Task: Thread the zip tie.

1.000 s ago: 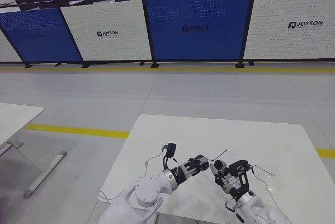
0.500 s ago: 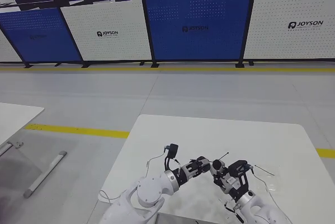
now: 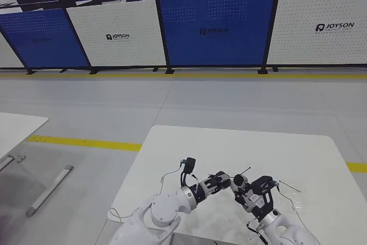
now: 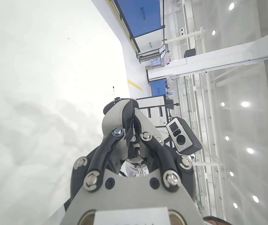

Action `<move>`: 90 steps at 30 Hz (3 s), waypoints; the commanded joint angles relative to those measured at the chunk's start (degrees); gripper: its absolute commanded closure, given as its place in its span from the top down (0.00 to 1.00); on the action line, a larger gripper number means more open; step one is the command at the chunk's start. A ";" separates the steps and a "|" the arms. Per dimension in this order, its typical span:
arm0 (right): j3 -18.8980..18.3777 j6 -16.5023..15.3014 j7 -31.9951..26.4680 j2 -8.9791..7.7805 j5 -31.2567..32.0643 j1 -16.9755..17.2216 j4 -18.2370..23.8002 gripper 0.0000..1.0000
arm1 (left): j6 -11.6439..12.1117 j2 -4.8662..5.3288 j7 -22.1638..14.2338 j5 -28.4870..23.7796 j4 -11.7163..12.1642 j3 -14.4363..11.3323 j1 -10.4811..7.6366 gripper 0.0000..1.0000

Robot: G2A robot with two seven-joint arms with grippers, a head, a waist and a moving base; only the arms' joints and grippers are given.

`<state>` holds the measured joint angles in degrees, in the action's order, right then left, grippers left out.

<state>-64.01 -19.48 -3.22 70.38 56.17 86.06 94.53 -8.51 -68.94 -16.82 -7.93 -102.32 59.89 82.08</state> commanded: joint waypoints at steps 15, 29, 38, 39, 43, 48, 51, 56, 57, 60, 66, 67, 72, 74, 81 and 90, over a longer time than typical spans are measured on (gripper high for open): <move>-0.35 0.00 -0.46 -0.16 -1.25 -0.24 -0.42 0.00 | -0.70 0.08 0.68 1.21 -0.66 -0.62 -0.16 0.00; 0.08 0.37 -1.49 -0.11 -0.77 -0.41 -0.68 0.00 | 0.10 0.21 0.94 1.30 -1.33 -0.54 0.23 0.00; 0.20 0.42 -1.65 -0.09 -0.58 -0.52 -0.76 0.00 | 0.72 0.31 1.07 1.35 -1.69 -0.38 0.52 0.00; 0.24 0.44 -1.68 -0.09 -0.55 -0.54 -0.79 0.00 | 0.82 0.33 1.07 1.26 -1.71 -0.35 0.58 0.00; 0.41 0.52 -1.94 -0.05 -0.49 -0.79 -1.09 0.00 | 1.01 0.36 0.98 0.99 -1.69 -0.26 0.66 0.00; 0.47 0.20 -1.82 -0.03 -0.67 -0.88 -1.17 0.00 | 1.01 0.39 1.12 1.08 -1.57 -0.31 0.71 0.00; 0.47 0.00 -2.43 -0.07 -0.63 -0.96 -1.30 0.34 | 0.72 0.35 1.27 0.85 -1.24 -0.40 0.54 0.00; 0.37 0.13 -1.90 -0.11 -0.20 -0.65 -1.04 0.39 | 0.45 0.29 1.34 0.66 -0.72 -0.71 0.17 0.00; 0.24 0.24 -1.71 -0.13 -0.21 -0.51 -0.87 0.38 | 0.44 0.28 1.33 0.67 -0.69 -0.78 0.13 0.00; -0.02 0.40 -1.56 -0.18 -0.22 -0.25 -0.50 0.36 | 0.49 0.30 1.33 0.75 -0.67 -0.84 0.12 0.00; -0.13 0.85 -1.46 -0.18 -0.05 -0.09 0.27 0.27 | 0.53 0.37 1.20 1.11 -0.76 -0.93 0.34 0.00; -0.14 0.94 -1.46 -0.18 -0.02 -0.09 0.38 0.25 | 0.54 0.38 1.19 1.15 -0.79 -0.94 0.38 0.00; -0.06 1.33 -1.51 -0.16 0.27 -0.09 0.87 0.21 | 0.59 0.44 1.14 1.26 -0.95 -0.89 0.54 0.00; 0.00 1.43 -1.55 -0.15 0.38 -0.10 0.96 0.20 | 0.62 0.47 1.13 1.30 -0.97 -0.87 0.58 0.00; 0.03 1.51 -1.40 -0.13 0.53 -0.08 1.00 0.00 | 0.64 0.51 1.13 1.42 -0.91 -0.88 0.54 0.00; 0.03 1.42 -1.54 -0.11 0.40 -0.18 0.75 0.00 | 0.93 0.54 1.26 1.37 -0.81 -0.94 0.52 0.00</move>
<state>-64.00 -18.03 -4.73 70.27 56.59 85.92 95.34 -7.64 -68.40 -15.57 -6.54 -103.12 58.95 82.60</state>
